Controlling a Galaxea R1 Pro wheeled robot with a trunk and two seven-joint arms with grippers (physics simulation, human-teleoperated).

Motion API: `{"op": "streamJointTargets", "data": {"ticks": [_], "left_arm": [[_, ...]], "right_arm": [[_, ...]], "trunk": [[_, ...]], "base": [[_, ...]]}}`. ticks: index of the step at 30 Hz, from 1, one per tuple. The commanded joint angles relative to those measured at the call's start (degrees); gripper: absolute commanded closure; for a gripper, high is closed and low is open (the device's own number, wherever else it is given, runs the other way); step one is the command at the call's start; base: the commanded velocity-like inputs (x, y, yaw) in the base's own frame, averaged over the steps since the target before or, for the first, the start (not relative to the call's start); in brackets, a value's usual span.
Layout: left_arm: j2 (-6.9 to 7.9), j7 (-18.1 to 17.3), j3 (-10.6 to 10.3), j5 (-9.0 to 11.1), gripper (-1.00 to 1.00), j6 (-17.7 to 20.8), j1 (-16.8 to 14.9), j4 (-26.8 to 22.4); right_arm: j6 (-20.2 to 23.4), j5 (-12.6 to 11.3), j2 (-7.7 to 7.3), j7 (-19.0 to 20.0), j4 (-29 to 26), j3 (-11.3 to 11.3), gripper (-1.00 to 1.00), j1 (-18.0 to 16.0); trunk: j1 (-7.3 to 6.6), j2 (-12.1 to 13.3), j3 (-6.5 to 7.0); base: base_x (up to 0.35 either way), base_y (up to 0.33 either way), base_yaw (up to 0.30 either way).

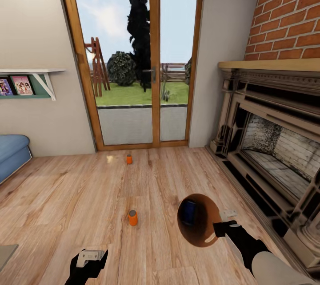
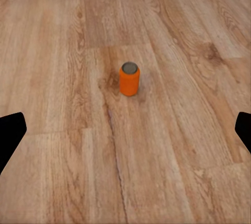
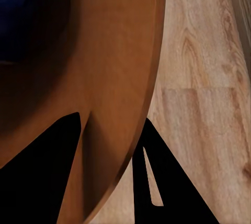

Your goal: Put the three can of soda from the living room inside the tash can in the kitchen.

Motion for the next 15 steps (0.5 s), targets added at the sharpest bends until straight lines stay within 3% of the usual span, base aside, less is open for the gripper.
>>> {"op": "streamJointTargets", "data": {"ticks": [1, 10, 15], "left_arm": [[0.00, 0.0, 0.0, 0.0, -1.00, 0.0, 0.0, -0.1], [0.00, 0.0, 0.0, 0.0, -1.00, 0.1, 0.0, 0.1], [0.00, 0.2, 0.0, 0.0, -1.00, 0.3, -0.1, 0.1]], "right_arm": [[0.0, 0.0, 0.00, 0.0, -0.1, -0.2, 1.00, 0.2], [-0.1, 0.0, -0.07, 0.0, -0.5, -0.3, 1.00, 1.4], [-0.1, 0.0, -0.48, 0.0, -0.4, -0.4, 1.00, 1.8]], "trunk": [[0.00, 0.0, 0.01], [0.00, 0.0, 0.01], [0.00, 0.0, 0.01]], "base": [[0.000, 0.000, 0.000], [0.000, 0.000, 0.000], [0.138, 0.000, 0.000]]}}
